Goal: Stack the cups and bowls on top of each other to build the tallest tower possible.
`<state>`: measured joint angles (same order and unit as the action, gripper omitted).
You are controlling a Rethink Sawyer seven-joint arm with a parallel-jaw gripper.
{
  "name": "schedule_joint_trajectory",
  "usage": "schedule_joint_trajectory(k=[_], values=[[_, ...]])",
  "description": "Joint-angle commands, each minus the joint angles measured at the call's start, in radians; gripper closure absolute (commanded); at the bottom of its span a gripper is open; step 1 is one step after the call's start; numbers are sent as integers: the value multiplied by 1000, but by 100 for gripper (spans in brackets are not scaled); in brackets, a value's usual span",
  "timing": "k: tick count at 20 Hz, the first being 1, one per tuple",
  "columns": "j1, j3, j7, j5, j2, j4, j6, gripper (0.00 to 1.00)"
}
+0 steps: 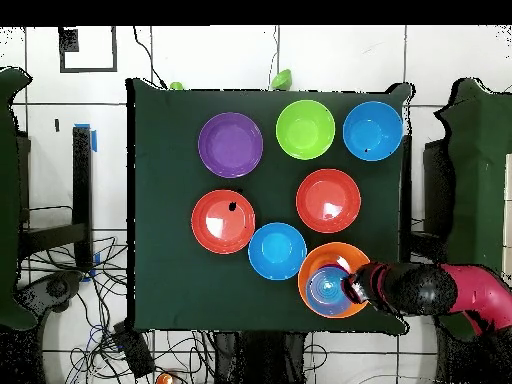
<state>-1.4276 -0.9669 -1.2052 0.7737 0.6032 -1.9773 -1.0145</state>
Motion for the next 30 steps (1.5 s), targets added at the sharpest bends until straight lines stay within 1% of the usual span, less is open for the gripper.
schedule_joint_trajectory(k=[1, 9, 15, 18, 23, 28, 30], values=[[19, 5, 411, 76, -41, 75, -96, 100], [22, 14, 446, 65, -50, 112, -104, 100], [22, 18, 470, 53, -37, 117, -115, 100], [29, 22, 475, 55, -44, 129, -115, 100], [35, 22, 499, 51, -46, 154, -137, 100], [30, 21, 508, 58, -44, 136, -140, 100], [25, 16, 491, 49, -52, 129, -128, 100]])
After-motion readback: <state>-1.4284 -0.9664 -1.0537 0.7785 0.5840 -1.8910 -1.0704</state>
